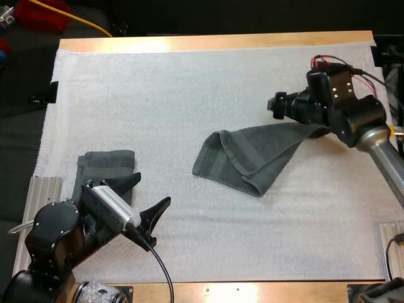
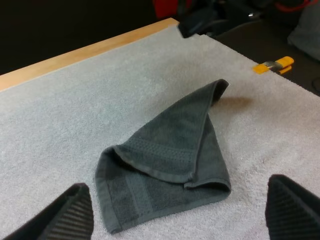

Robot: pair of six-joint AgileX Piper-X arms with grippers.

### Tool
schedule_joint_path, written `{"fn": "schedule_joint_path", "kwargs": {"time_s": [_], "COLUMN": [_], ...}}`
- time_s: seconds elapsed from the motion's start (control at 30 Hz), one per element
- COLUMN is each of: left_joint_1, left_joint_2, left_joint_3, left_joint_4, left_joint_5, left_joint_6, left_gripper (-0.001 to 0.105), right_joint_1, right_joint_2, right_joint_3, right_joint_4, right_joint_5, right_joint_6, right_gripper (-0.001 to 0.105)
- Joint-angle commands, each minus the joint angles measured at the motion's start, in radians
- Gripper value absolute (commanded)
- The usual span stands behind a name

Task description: Pick towel from pile, fold and stack

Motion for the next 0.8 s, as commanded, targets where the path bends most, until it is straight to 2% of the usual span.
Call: {"fn": "schedule_joint_path", "kwargs": {"time_s": [0.0, 0.1, 0.37, 0.5, 0.77], "left_joint_1": [-0.005, -0.005, -0.005, -0.005, -0.005], "left_joint_2": [0.000, 0.000, 0.000, 0.000, 0.003], "left_joint_3": [-0.006, -0.006, -0.006, -0.006, -0.006], "left_joint_4": [-0.002, -0.002, -0.002, -0.002, 0.019], "left_joint_5": [-0.001, -0.001, -0.001, -0.001, -0.016], "left_joint_6": [-0.009, -0.009, -0.009, -0.009, -0.009], "left_gripper": [0.069, 0.069, 0.069, 0.069, 0.069], "right_joint_1": [0.005, 0.029, 0.160, 0.217, 0.260], "right_joint_2": [-0.023, -0.051, -0.076, -0.076, -0.076], "right_joint_3": [-0.006, -0.006, -0.006, -0.006, 0.021], "right_joint_4": [0.044, 0.106, 0.198, 0.221, 0.219], "right_joint_5": [-0.002, -0.002, -0.004, 0.038, 0.033], "right_joint_6": [-0.029, -0.061, -0.062, -0.062, -0.074], "right_gripper": [0.077, 0.077, 0.077, 0.077, 0.077]}}
